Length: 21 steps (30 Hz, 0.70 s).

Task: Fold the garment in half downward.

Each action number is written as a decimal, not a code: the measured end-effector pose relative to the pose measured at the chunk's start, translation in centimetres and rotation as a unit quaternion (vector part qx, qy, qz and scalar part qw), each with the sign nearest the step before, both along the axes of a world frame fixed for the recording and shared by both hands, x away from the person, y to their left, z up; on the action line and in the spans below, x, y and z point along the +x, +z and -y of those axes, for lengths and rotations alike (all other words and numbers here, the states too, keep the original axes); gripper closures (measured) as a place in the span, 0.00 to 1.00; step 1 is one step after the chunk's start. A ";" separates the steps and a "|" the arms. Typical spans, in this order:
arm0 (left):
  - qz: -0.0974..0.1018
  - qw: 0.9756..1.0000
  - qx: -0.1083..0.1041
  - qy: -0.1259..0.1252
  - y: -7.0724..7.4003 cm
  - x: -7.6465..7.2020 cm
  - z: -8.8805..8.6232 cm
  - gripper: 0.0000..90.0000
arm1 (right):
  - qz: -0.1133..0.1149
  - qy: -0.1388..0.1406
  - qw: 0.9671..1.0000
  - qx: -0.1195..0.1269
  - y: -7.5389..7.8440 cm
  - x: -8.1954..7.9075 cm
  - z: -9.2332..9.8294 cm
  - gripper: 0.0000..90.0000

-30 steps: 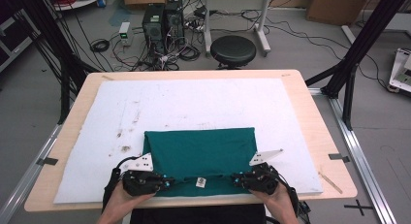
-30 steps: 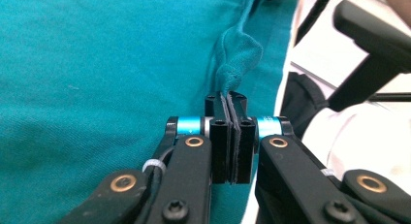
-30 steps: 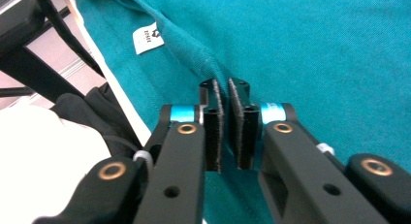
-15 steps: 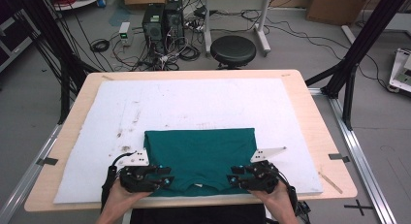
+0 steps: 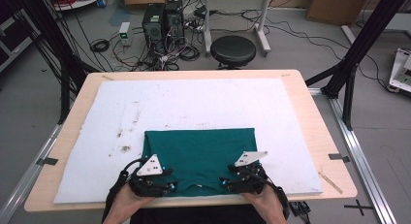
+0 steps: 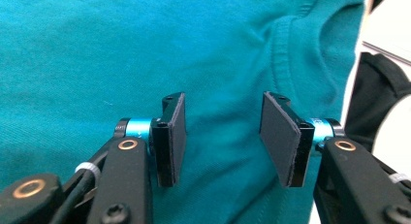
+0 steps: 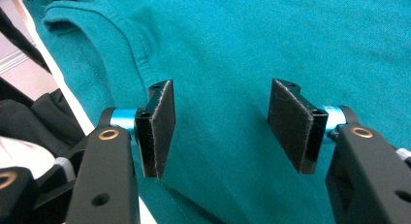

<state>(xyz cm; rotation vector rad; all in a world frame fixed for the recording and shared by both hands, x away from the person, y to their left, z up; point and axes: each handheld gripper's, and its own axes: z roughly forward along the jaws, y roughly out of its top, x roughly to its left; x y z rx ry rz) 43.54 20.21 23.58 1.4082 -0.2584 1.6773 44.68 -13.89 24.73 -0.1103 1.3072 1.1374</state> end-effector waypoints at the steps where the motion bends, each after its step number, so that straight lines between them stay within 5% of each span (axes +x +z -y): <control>1: -0.004 1.000 0.003 -0.004 0.1 -0.1 -0.2 0.58 | -0.001 0.000 1.000 -0.001 0.0 -0.1 0.0 0.48; 4: 0.002 1.000 -0.014 -0.021 0.5 -0.8 -1.0 0.57 | 0.005 0.014 1.000 0.001 0.1 -0.4 0.4 0.44; 11: 0.033 0.995 -0.074 -0.058 2.4 -3.8 -3.8 0.47 | 0.023 0.049 0.997 0.063 1.9 -1.9 2.5 0.35; 16: 0.063 0.988 -0.131 -0.044 4.5 -5.3 -4.9 0.47 | 0.039 0.056 0.992 0.110 3.5 -2.5 3.9 0.35; 21: 0.070 0.981 -0.179 -0.041 7.2 -5.8 -5.8 0.48 | 0.047 0.053 0.986 0.151 5.3 -2.6 4.8 0.35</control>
